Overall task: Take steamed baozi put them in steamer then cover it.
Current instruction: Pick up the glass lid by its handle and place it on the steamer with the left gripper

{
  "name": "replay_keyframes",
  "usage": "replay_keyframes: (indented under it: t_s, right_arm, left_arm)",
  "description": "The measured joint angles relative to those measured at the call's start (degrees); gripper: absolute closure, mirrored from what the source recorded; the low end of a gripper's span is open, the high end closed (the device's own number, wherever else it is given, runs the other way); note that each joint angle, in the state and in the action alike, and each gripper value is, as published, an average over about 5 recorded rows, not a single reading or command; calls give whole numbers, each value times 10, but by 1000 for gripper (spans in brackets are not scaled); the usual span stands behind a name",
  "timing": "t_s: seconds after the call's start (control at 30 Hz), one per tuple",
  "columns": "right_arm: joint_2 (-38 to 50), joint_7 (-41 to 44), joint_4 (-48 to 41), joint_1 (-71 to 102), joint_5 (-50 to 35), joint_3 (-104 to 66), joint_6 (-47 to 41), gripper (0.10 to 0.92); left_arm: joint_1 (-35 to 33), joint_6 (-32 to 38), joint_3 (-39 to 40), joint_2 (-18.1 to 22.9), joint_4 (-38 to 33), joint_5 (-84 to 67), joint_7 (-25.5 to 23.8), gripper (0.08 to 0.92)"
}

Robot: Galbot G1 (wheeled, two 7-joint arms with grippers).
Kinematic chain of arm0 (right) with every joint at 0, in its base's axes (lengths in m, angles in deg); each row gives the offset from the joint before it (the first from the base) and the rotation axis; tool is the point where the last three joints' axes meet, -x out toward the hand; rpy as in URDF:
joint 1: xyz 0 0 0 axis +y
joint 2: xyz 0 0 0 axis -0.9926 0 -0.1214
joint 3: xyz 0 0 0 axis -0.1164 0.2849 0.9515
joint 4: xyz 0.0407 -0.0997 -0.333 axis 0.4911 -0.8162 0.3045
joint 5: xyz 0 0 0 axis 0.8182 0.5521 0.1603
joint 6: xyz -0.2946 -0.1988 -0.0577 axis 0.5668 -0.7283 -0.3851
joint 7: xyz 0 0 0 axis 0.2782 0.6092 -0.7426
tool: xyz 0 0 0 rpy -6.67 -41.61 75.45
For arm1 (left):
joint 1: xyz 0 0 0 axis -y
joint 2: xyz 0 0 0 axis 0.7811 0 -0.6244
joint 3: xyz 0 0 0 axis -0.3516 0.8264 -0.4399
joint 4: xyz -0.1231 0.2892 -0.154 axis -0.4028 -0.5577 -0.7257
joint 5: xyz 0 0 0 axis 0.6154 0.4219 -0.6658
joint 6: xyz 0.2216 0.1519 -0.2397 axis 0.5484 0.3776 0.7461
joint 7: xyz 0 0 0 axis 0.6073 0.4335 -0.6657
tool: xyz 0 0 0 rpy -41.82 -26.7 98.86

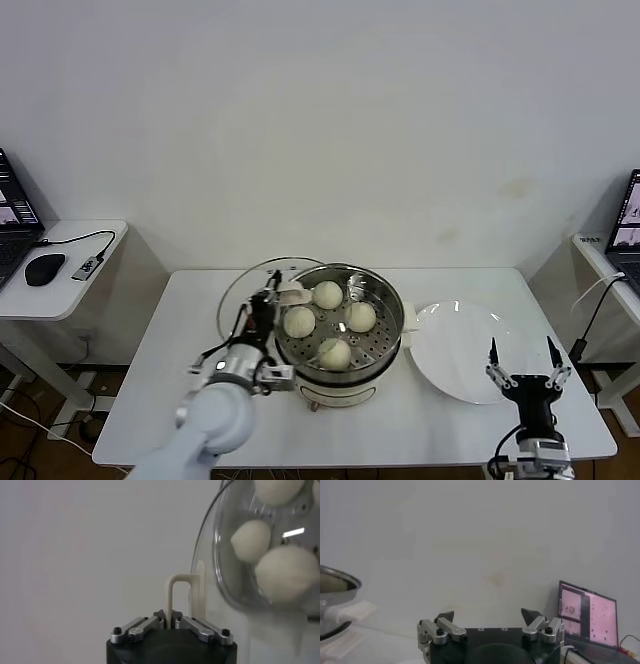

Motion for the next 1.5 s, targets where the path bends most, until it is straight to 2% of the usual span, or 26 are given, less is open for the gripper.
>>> replay_keyframes:
  t_s: [0.2,0.47,0.8,1.5]
  right_arm:
    - [-3,-2,-2,1,10,2,-1,203]
    - [-4,-2,-2,3,14,5,0,203]
    - [-4,-2,-3,5,15,9,3,203]
    - [-1,0,-11,6,16,17,8,203]
  left_arm:
    - [25,-6,36,46,21,35,-15,851]
    - [41,0,65,75,46,58,-19,851]
    - [56,17,82,97,76,78,-17,851]
    - [61,31,81,116,121,100,-12,851]
